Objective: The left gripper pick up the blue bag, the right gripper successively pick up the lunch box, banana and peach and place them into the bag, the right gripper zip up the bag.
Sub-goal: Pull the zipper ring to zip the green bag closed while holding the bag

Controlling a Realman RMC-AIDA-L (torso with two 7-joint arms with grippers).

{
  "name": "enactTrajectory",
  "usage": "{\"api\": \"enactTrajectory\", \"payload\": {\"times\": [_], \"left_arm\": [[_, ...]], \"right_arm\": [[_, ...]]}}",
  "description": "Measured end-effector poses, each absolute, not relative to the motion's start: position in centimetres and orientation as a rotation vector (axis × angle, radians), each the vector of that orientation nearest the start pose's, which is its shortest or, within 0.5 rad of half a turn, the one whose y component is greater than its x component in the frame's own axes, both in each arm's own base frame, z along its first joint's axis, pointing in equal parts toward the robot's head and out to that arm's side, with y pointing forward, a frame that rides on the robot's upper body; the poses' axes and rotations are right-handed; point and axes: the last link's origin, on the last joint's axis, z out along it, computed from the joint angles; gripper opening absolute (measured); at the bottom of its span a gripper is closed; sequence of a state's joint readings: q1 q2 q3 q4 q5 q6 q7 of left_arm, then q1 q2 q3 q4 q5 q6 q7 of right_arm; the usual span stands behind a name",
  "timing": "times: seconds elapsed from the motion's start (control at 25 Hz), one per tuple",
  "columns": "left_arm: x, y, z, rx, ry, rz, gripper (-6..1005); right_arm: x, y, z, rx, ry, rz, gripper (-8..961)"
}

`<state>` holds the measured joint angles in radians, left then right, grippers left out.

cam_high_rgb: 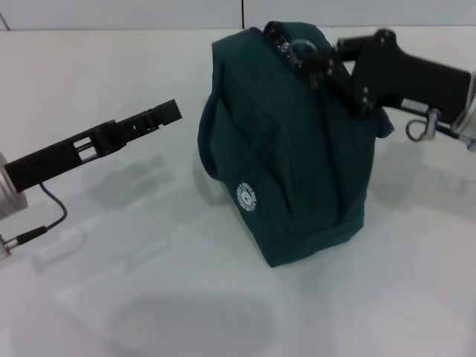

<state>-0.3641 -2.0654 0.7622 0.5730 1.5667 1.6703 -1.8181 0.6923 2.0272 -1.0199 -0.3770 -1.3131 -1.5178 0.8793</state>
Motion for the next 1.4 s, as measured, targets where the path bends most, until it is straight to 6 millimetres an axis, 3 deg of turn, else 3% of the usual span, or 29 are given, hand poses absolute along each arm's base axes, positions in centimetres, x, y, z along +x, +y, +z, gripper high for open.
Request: {"api": "enactTrajectory", "payload": {"times": [0.64, 1.12, 1.4], "left_arm": [[-27.4, 29.3, 3.1, -2.375, -1.312, -1.335, 854], [-27.3, 28.8, 3.2, -2.436, -1.306, -1.318, 814], [-26.1, 29.7, 2.1, -2.489, -1.299, -1.294, 790]], "right_arm": [[14.1, 37.1, -2.9, -2.587, -0.094, 1.200, 8], [14.6, 37.2, -3.0, -2.576, -0.060, 1.181, 8], [14.4, 37.2, -3.2, -2.582, -0.058, 1.185, 8]]}}
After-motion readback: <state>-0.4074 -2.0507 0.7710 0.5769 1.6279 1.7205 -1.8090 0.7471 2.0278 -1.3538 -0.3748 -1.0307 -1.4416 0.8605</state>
